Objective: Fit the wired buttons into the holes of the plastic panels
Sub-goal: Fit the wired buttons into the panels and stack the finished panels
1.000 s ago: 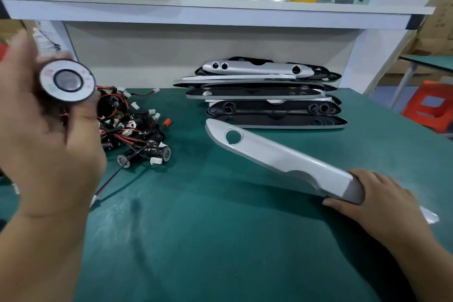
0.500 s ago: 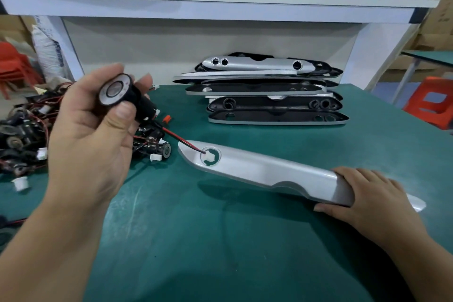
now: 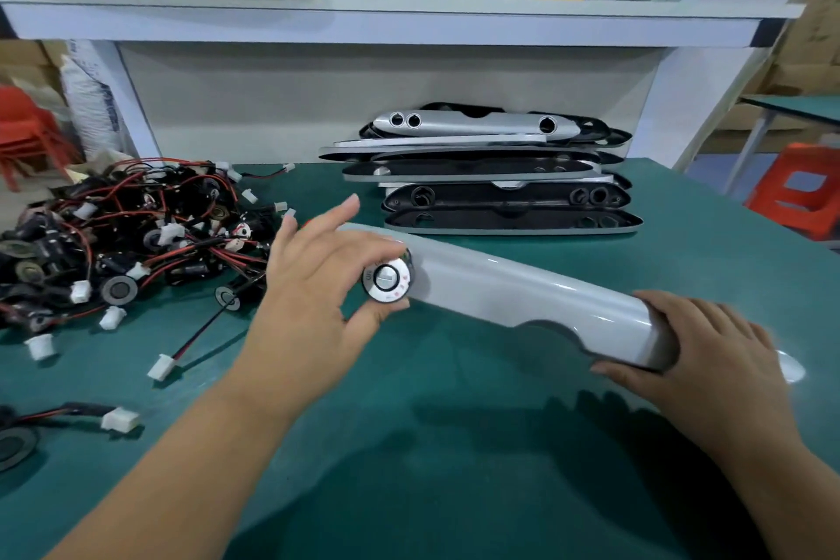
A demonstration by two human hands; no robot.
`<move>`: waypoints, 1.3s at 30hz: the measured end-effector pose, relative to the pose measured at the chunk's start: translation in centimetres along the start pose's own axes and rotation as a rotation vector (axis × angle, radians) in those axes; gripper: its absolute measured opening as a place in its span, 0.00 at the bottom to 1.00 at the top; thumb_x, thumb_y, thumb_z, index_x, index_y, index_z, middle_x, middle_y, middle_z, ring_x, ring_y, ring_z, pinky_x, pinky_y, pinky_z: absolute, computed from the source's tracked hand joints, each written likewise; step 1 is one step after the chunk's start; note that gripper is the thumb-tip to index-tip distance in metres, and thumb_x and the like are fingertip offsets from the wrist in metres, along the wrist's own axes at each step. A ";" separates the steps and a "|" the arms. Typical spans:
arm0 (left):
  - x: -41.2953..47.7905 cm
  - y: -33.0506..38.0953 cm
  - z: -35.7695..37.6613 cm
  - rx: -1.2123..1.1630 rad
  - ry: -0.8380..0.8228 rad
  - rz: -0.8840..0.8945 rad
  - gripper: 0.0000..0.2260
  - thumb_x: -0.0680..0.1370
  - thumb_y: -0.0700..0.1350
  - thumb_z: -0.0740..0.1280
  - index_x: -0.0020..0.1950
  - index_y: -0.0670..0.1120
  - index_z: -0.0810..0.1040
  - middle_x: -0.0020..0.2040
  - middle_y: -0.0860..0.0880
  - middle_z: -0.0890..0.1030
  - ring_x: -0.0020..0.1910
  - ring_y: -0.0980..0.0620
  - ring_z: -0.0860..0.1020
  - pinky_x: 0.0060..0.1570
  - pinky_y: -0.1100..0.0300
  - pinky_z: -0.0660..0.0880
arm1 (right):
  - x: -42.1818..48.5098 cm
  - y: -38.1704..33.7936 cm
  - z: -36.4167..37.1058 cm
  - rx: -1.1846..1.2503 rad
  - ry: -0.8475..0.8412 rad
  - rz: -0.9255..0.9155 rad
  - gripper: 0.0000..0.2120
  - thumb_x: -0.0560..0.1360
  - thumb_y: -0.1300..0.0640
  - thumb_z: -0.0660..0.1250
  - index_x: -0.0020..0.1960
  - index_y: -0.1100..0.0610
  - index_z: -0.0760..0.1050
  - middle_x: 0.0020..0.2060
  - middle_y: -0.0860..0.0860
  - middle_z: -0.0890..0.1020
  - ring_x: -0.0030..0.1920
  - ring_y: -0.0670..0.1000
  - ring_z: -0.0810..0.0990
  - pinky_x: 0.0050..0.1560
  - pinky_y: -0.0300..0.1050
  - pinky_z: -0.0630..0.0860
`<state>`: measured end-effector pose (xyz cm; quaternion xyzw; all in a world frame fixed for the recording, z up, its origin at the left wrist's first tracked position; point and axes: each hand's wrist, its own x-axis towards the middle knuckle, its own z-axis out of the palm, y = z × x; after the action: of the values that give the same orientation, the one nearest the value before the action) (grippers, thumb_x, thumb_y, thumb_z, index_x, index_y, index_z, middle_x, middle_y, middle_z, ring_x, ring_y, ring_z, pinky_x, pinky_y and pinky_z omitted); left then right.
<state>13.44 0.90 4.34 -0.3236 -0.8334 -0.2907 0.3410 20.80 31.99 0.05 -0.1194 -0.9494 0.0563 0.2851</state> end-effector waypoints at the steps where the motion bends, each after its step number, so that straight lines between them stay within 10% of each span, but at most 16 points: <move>1: 0.0 0.1 0.1 0.014 0.010 -0.015 0.15 0.68 0.46 0.72 0.54 0.45 0.81 0.53 0.58 0.74 0.66 0.59 0.65 0.70 0.39 0.54 | 0.0 0.1 0.0 -0.007 0.010 0.001 0.42 0.55 0.24 0.57 0.56 0.52 0.77 0.48 0.52 0.81 0.51 0.59 0.77 0.53 0.53 0.67; 6: -0.1 -0.2 0.8 0.030 0.007 -0.184 0.17 0.71 0.47 0.71 0.59 0.46 0.79 0.56 0.56 0.75 0.66 0.56 0.66 0.71 0.43 0.58 | -0.1 -0.1 0.1 -0.025 0.049 -0.041 0.41 0.57 0.24 0.56 0.54 0.52 0.77 0.46 0.52 0.82 0.48 0.59 0.78 0.52 0.54 0.69; 12: -0.5 -1.2 1.0 -0.234 -0.175 -0.332 0.20 0.69 0.64 0.69 0.60 0.69 0.69 0.72 0.63 0.55 0.74 0.61 0.49 0.64 0.78 0.45 | 0.0 0.2 0.2 0.017 -0.031 -0.018 0.41 0.55 0.23 0.56 0.57 0.50 0.76 0.49 0.50 0.81 0.52 0.57 0.76 0.55 0.52 0.64; 16: -0.1 -1.9 1.0 -0.699 0.022 -0.627 0.24 0.73 0.49 0.70 0.63 0.70 0.66 0.71 0.59 0.65 0.67 0.64 0.67 0.69 0.60 0.62 | 0.1 0.5 0.2 0.058 -0.098 -0.013 0.42 0.55 0.22 0.56 0.58 0.48 0.75 0.50 0.49 0.80 0.54 0.56 0.75 0.57 0.52 0.63; 19: 0.1 -1.9 1.5 -1.090 0.016 -0.850 0.24 0.76 0.33 0.64 0.66 0.56 0.69 0.54 0.49 0.83 0.44 0.57 0.81 0.47 0.60 0.77 | -0.1 0.4 0.5 0.075 -0.216 -0.040 0.44 0.56 0.19 0.57 0.63 0.46 0.72 0.56 0.48 0.77 0.59 0.54 0.73 0.61 0.52 0.63; 28: -0.4 0.4 2.1 -1.161 0.019 -0.900 0.20 0.75 0.30 0.64 0.59 0.54 0.73 0.52 0.46 0.84 0.46 0.52 0.83 0.44 0.64 0.79 | -0.2 -10.2 0.9 0.429 0.099 -0.289 0.28 0.65 0.32 0.62 0.54 0.52 0.75 0.50 0.45 0.80 0.52 0.48 0.75 0.57 0.50 0.68; 39: -0.4 0.5 1.5 -1.163 0.038 -0.902 0.14 0.79 0.34 0.59 0.59 0.48 0.75 0.50 0.45 0.85 0.43 0.52 0.83 0.42 0.62 0.78 | 1.0 -15.2 0.2 0.481 -0.039 -0.490 0.17 0.71 0.50 0.69 0.59 0.52 0.78 0.54 0.48 0.79 0.54 0.55 0.76 0.52 0.57 0.74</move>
<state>13.43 2.09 3.29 -0.0727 -0.5905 -0.8034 -0.0242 16.91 17.60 3.10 0.1840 -0.9146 0.2108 0.2918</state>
